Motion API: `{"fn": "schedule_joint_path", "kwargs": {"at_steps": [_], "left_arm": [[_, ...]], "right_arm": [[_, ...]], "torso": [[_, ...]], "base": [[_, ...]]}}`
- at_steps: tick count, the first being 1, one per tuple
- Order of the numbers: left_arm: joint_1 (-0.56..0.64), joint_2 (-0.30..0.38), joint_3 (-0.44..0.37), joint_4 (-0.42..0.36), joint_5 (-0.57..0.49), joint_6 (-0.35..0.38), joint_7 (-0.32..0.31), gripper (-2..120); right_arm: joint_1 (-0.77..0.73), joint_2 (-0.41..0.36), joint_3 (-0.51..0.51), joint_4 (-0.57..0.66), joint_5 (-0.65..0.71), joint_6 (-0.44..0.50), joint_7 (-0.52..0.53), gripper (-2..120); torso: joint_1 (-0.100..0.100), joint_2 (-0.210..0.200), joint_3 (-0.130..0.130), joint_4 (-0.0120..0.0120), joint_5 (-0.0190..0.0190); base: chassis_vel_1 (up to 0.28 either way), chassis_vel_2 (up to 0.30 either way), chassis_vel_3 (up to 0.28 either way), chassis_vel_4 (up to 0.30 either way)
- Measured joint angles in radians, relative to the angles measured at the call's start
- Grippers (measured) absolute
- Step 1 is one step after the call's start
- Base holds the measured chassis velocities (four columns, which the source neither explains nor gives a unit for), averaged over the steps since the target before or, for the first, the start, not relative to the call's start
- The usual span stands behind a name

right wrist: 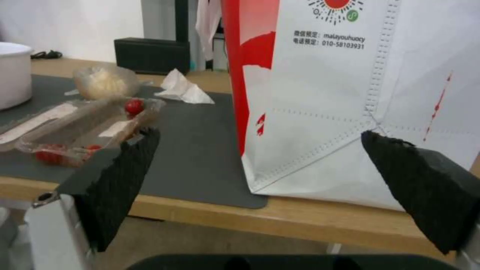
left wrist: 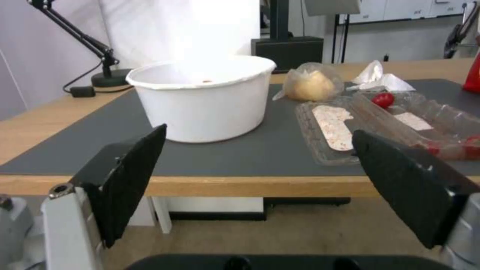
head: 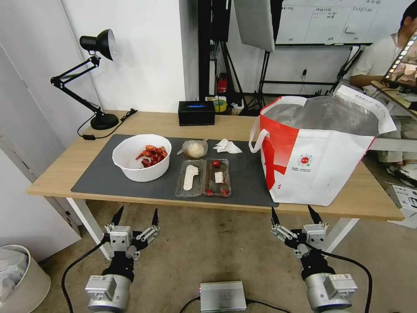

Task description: Pick up the trash from the table and place it into the takeout bag.

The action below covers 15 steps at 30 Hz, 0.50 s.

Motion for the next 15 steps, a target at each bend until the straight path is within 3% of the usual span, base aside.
{"fn": "schedule_joint_path", "kwargs": {"at_steps": [15], "left_arm": [[0.000,0.000,0.000,0.000,0.000,0.000,0.000,100]], "right_arm": [[0.000,0.000,0.000,0.000,0.000,0.000,0.000,100]], "torso": [[0.000,0.000,0.000,0.0000,0.0000]], "base": [[0.000,0.000,0.000,0.000]]}}
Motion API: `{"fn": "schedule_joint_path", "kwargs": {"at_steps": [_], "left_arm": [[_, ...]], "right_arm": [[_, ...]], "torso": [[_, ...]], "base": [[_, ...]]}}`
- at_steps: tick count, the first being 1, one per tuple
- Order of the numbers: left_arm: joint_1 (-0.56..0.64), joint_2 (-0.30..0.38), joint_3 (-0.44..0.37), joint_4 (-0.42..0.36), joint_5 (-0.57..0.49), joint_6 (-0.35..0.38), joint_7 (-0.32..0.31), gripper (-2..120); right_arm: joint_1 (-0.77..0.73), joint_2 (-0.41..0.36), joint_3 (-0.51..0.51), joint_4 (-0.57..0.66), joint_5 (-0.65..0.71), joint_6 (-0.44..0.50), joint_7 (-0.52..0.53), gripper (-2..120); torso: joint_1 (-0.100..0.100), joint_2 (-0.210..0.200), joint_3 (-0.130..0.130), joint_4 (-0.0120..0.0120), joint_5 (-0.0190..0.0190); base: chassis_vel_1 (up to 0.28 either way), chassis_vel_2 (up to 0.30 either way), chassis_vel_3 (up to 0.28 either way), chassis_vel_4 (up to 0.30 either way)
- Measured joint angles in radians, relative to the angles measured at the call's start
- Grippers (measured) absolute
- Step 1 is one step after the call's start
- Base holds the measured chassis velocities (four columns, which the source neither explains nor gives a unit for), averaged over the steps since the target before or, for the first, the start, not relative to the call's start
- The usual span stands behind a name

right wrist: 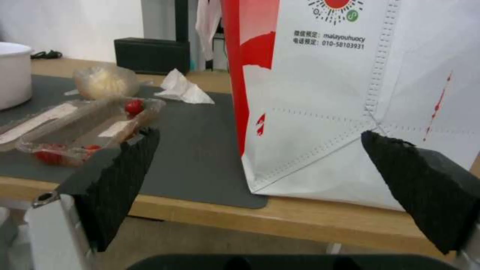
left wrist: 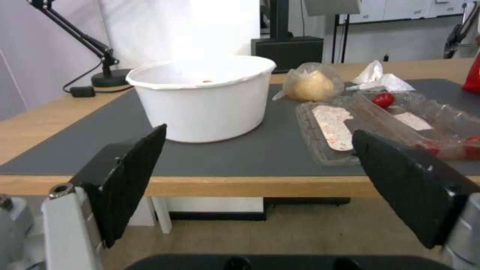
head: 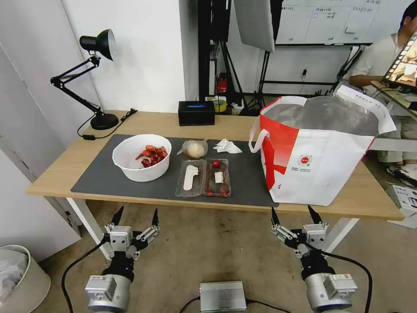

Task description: Pick up the trash from the table and place it into the takeout bag.

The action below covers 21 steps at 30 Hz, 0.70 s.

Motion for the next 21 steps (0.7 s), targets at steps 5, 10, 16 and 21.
{"fn": "schedule_joint_path", "kwargs": {"at_steps": [5,10,16,21], "left_arm": [[0.000,0.000,0.000,0.000,0.000,0.000,0.000,100],[-0.001,0.000,0.001,0.000,-0.003,0.000,-0.001,100],[-0.071,0.016,0.089,0.058,-0.120,0.041,-0.075,100],[-0.154,0.034,0.197,0.129,-0.262,0.081,-0.154,100]], "right_arm": [[0.000,0.000,0.000,0.000,0.000,0.000,0.000,100],[0.006,-0.010,-0.002,-0.005,0.003,0.000,0.005,100],[0.112,-0.152,-0.034,-0.080,0.057,0.016,0.091,100],[0.213,-0.285,-0.063,-0.154,0.109,0.042,0.168,100]], "torso": [[0.000,0.000,0.000,0.0000,0.0000],[0.000,0.000,0.000,-0.0002,0.0000],[0.000,0.000,0.000,0.0000,0.0002],[0.000,0.000,0.000,0.0001,-0.0004]], "base": [[0.000,0.000,0.000,0.000],[0.000,0.000,0.000,0.000],[0.000,0.000,0.000,0.000],[0.000,0.000,0.000,0.000]]}}
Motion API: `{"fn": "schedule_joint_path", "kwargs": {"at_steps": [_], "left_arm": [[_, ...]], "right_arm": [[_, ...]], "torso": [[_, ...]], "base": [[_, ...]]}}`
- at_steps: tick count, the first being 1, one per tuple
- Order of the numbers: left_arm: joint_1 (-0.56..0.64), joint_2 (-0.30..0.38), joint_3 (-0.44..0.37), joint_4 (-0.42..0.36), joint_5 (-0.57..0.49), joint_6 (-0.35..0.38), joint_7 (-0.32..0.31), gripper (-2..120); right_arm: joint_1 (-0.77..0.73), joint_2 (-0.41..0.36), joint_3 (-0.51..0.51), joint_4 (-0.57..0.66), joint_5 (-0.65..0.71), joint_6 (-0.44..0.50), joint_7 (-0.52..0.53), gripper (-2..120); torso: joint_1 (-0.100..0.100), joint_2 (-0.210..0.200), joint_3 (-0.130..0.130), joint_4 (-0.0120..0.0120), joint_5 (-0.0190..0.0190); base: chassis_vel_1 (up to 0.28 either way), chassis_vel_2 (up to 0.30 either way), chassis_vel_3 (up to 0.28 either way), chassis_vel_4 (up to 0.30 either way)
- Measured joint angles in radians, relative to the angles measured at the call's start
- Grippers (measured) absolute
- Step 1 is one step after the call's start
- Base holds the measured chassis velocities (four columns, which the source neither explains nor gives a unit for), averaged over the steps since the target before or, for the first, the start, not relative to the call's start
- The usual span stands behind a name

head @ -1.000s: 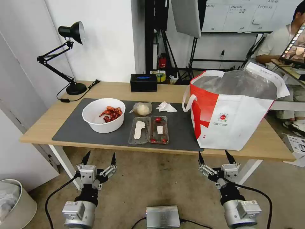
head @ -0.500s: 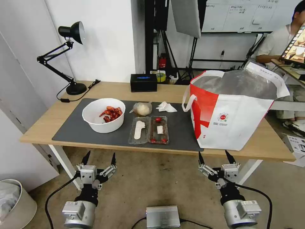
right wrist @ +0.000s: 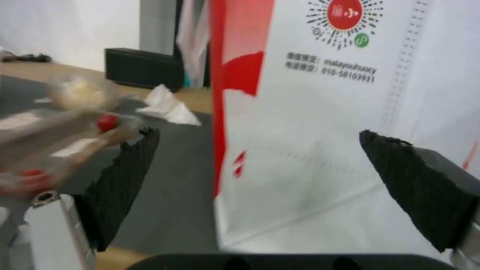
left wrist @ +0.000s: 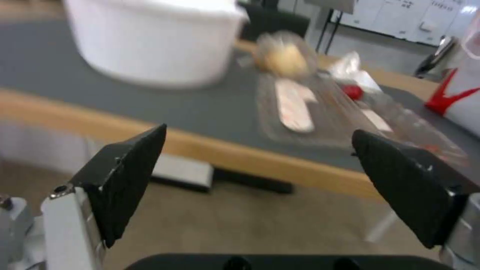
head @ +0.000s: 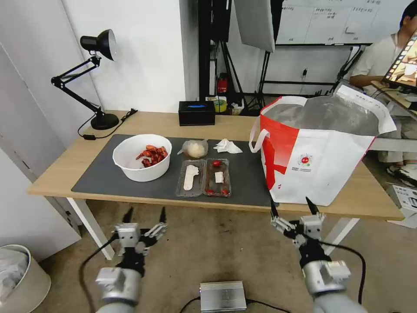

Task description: Pick up the trash from the table and place it into the takeout bag.

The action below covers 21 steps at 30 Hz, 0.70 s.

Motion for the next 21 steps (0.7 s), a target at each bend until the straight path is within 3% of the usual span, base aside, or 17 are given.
{"fn": "schedule_joint_path", "kwargs": {"at_steps": [8,21], "left_arm": [[-0.001,-0.004,0.006,0.004,-0.002,-0.066,0.009,100],[0.013,-0.002,-0.006,-0.027,-0.007,-0.083,0.015,100]], "right_arm": [[0.015,-0.014,-0.023,-0.037,0.016,0.040,-0.001,100],[0.018,-0.009,-0.051,-0.037,0.034,0.062,-0.028,100]], "torso": [[0.000,0.000,0.000,-0.0001,0.0003],[0.000,0.000,0.000,-0.0001,0.0003]], "base": [[0.000,0.000,0.000,0.000],[0.000,0.000,0.000,0.000]]}}
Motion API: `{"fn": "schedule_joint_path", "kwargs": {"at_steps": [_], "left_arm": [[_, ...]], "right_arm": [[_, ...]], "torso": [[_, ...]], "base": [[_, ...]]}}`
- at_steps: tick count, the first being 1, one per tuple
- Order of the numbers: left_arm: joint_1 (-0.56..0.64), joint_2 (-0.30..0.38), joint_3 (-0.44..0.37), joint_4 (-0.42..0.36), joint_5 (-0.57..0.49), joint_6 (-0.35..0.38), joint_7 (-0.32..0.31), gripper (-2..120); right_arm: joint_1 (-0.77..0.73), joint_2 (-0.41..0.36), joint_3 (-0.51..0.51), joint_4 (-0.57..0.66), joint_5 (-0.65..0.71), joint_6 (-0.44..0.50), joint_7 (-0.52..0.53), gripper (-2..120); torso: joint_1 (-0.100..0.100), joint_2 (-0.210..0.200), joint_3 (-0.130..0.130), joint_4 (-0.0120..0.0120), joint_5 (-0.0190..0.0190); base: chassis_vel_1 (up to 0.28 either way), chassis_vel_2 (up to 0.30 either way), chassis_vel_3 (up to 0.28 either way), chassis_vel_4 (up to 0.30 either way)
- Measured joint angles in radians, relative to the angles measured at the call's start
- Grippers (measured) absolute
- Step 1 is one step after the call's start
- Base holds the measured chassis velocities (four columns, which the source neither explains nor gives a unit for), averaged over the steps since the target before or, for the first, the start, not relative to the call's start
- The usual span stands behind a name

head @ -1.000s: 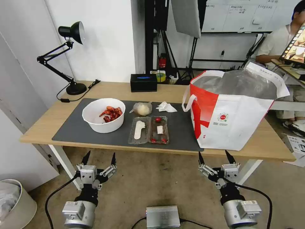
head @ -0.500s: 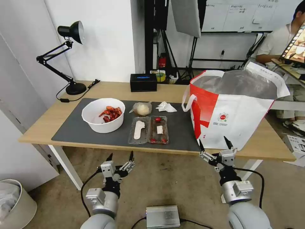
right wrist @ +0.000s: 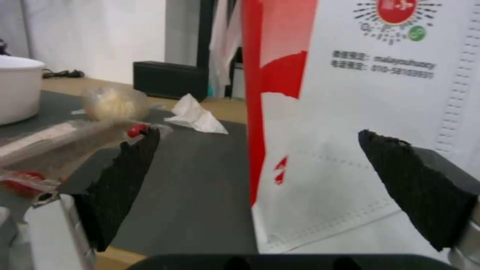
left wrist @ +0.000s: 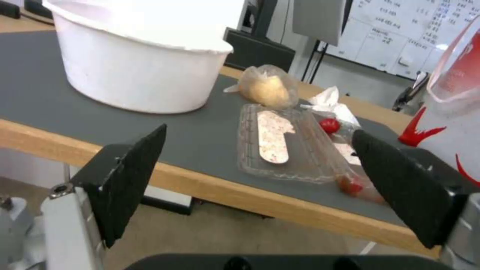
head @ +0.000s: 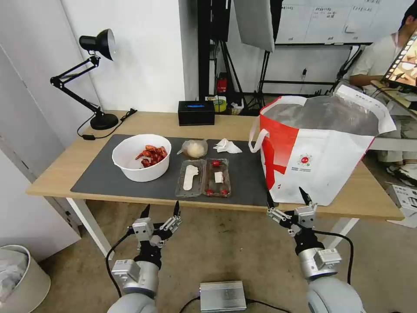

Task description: Pick up the trash from the table and place it into the takeout bag.

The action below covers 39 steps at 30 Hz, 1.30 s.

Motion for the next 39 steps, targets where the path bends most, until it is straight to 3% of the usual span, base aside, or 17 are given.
{"fn": "schedule_joint_path", "kwargs": {"at_steps": [12,20,32,35,36,39], "left_arm": [[0.000,0.010,-0.003,-0.031,-0.137,0.023,-0.037,100],[-0.019,0.019,0.012,-0.064,-0.290,0.084,-0.112,100],[-0.054,0.018,0.015,-0.130,-0.637,0.176,-0.262,100],[-0.084,0.012,0.009,-0.158,-0.854,0.192,-0.344,100],[-0.084,0.012,0.009,-0.158,-0.854,0.192,-0.344,100],[-0.114,0.008,-0.012,-0.189,-1.037,0.195,-0.408,100]], "right_arm": [[0.007,0.001,-0.037,-0.002,0.002,0.007,-0.019,100],[0.020,-0.010,-0.056,0.002,0.004,0.004,-0.020,100],[0.048,-0.024,-0.091,-0.006,0.012,-0.005,-0.020,100],[0.065,-0.026,-0.109,-0.024,0.010,-0.010,-0.019,100],[0.065,-0.026,-0.109,-0.024,0.010,-0.010,-0.019,100],[0.079,-0.027,-0.125,-0.032,0.008,-0.024,-0.017,100]], "torso": [[0.000,0.000,0.000,0.0000,0.0000],[0.000,0.000,0.000,0.0000,0.0000],[0.000,0.000,0.000,0.0000,0.0000],[0.000,0.000,0.000,-0.0001,0.0000],[0.000,0.000,0.000,-0.0001,0.0000],[0.000,0.000,0.000,0.0002,0.0001]], "base": [[0.000,0.000,0.000,0.000],[0.000,0.000,0.000,0.000],[0.000,0.000,0.000,0.000],[0.000,0.000,0.000,0.000],[0.000,0.000,0.000,0.000],[0.000,0.000,0.000,0.000]]}}
